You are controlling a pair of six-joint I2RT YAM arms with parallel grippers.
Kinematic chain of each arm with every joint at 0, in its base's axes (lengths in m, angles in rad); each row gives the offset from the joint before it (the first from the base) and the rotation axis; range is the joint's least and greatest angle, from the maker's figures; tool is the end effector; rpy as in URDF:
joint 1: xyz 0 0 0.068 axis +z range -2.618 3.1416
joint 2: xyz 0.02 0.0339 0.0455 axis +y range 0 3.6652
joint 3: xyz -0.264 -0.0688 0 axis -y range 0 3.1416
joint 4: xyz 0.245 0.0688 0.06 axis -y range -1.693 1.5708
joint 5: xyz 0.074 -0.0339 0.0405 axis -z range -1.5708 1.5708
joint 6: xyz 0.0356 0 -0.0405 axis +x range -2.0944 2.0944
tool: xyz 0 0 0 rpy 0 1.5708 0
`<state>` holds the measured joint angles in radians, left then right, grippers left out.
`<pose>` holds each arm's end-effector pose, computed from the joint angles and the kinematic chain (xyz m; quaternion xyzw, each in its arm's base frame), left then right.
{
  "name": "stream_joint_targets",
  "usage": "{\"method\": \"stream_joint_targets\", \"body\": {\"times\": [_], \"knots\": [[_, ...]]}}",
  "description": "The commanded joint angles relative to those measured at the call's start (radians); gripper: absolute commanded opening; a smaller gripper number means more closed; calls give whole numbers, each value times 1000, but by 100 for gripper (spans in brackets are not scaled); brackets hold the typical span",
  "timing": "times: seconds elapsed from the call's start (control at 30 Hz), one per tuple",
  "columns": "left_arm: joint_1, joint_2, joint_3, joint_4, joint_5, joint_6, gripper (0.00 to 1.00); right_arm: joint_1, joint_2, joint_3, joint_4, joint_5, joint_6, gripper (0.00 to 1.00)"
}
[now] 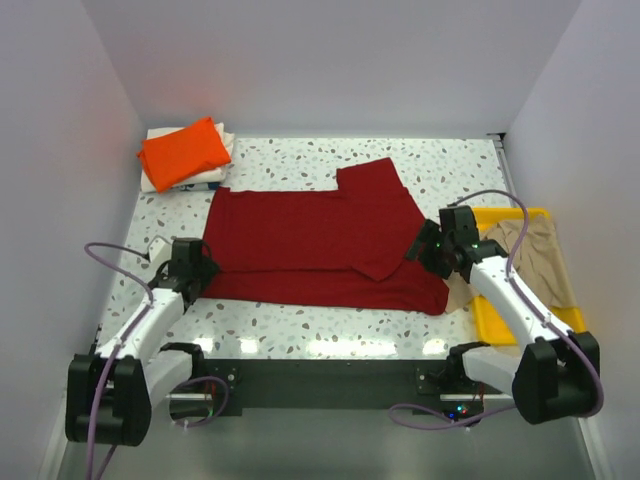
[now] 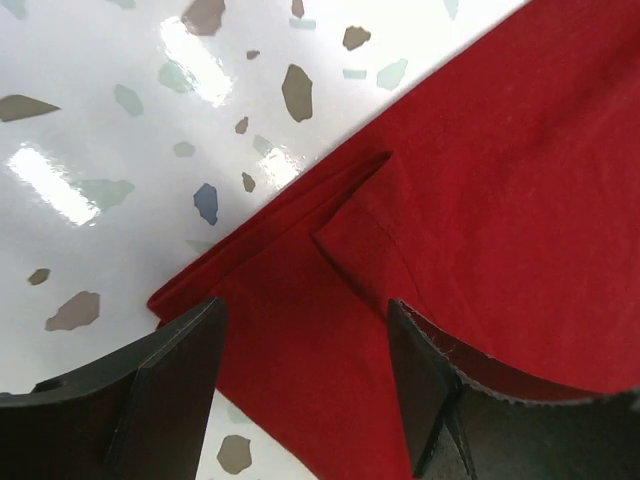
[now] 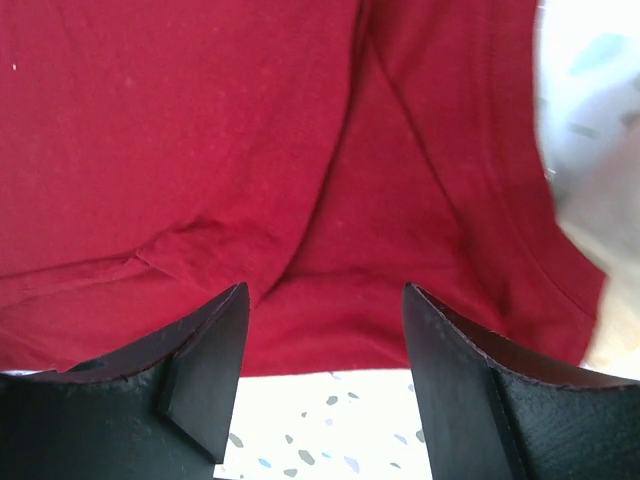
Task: Fold and stack the t-shirts
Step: Fold the tshirt
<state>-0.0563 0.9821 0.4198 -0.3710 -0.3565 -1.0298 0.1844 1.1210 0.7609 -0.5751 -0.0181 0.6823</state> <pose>0.1770 0.0025 0.1669 -0.4863 0.8000 -0.0152 0.3511 0.2168 0.0411 0.2329 0.2313 0.9213 0.1390 0.2800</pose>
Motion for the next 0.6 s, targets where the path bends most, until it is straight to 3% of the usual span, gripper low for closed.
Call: {"method": "stream_joint_targets", "body": {"times": [0.0,0.33,0.57], "knots": [[-13,70,39,124,17,1,70,27,52,6,127,-8,-10,66],[-14,260,123,195,10,7,70,61,145,3,198,-25,5,65],[-14,236,152,109,-21,10,70,78,109,-21,193,-45,2,65]]}}
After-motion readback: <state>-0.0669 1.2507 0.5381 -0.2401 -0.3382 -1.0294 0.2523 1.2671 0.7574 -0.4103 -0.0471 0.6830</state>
